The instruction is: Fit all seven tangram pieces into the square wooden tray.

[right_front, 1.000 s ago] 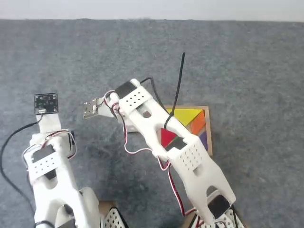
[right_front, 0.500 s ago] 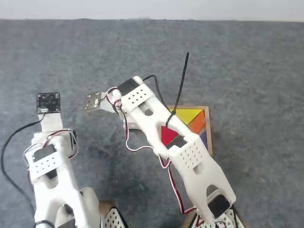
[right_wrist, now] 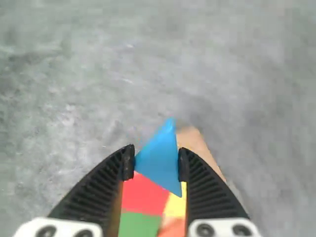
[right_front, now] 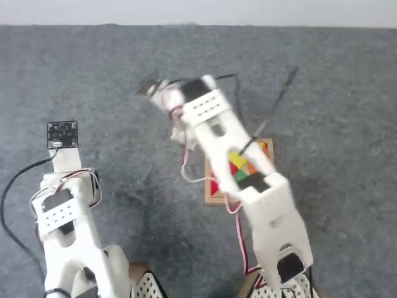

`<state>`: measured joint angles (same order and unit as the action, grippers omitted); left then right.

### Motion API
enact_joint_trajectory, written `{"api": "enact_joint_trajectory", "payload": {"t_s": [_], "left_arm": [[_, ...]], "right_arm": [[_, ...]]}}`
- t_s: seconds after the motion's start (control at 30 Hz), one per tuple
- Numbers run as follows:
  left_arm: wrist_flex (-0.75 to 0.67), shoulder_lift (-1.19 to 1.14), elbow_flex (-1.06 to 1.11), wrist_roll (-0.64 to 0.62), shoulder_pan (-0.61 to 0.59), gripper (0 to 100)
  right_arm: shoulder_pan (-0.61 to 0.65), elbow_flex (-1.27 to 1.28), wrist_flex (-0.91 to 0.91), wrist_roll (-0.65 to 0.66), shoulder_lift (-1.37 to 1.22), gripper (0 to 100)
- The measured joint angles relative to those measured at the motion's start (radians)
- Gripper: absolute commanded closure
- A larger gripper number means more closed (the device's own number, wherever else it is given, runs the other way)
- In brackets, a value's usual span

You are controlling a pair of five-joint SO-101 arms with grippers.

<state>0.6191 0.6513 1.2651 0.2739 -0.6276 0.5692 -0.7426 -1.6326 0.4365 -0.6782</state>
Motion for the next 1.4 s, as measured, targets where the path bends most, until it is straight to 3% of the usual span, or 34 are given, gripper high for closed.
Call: {"api": "enact_joint_trajectory", "payload": {"t_s": [0.23, 0.37, 0.63, 0.83, 1.2, 1.3, 1.4], "left_arm": [[0.000, 0.000, 0.000, 0.000, 0.000, 82], [0.000, 0.000, 0.000, 0.000, 0.000, 82], [0.000, 0.000, 0.000, 0.000, 0.000, 82], [0.000, 0.000, 0.000, 0.000, 0.000, 82], [0.000, 0.000, 0.000, 0.018, 0.038, 82], [0.000, 0.000, 0.000, 0.031, 0.040, 82], [0.000, 0.000, 0.000, 0.037, 0.035, 82]], "right_arm": [[-0.282, 0.000, -0.114, -0.170, 0.052, 94.8], [-0.373, 0.052, -0.121, -0.313, 0.054, 94.8], [-0.331, 0.288, -0.121, -0.617, 0.052, 94.8], [-0.230, 0.307, -0.121, -0.651, 0.052, 94.8], [-0.224, 0.384, -0.094, -0.695, 0.052, 94.2], [-0.226, 0.384, -0.087, -0.695, 0.052, 89.5], [-0.224, 0.384, -0.087, -0.695, 0.052, 78.8]]}}
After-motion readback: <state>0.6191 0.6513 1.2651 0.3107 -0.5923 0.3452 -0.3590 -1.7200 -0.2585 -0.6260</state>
